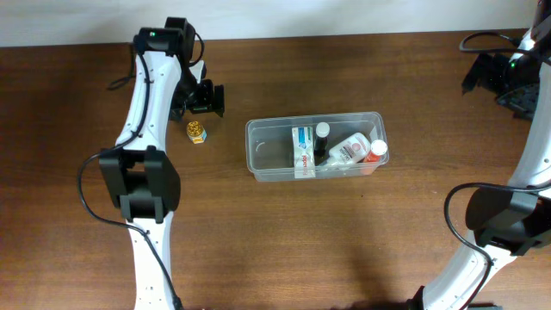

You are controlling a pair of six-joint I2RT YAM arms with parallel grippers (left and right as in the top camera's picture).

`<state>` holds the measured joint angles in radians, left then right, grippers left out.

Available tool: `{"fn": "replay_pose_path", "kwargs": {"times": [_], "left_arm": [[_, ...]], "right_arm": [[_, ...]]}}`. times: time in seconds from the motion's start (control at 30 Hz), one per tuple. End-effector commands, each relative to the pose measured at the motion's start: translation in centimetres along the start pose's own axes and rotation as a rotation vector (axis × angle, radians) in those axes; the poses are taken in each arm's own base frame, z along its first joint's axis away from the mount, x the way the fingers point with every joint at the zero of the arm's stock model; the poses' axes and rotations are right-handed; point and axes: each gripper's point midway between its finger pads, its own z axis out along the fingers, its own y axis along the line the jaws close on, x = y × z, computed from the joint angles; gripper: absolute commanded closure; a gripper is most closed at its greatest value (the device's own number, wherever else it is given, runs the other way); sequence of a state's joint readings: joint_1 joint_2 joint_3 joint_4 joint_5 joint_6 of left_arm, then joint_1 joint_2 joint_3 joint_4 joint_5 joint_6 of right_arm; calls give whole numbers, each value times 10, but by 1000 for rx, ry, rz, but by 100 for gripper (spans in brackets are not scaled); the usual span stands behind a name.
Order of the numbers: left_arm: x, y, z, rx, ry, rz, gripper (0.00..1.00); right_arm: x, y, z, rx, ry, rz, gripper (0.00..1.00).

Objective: Pack container
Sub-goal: 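Move the left gripper back left over the amber jar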

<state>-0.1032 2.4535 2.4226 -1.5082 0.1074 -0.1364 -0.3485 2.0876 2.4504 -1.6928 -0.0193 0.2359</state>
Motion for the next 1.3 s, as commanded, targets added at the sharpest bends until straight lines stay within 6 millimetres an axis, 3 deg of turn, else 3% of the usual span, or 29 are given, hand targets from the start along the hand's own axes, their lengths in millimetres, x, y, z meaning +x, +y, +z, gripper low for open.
{"fn": "replay_pose_path", "kwargs": {"times": [0.0,0.2,0.53,1.27], "left_arm": [[1,11,8,-1,2,-31,1],[3,36,28,-59,23,-72,1],[10,50,39,-105,53,-88,1],[5,41,43,-104,33,-66,1]], "right_arm": [[2,-3,-9,-1,-16,14,2],[2,-3,-8,0,-15,14,2],[2,-3,-8,0,-15,14,2],[2,-3,-8,0,-15,14,2]]}}
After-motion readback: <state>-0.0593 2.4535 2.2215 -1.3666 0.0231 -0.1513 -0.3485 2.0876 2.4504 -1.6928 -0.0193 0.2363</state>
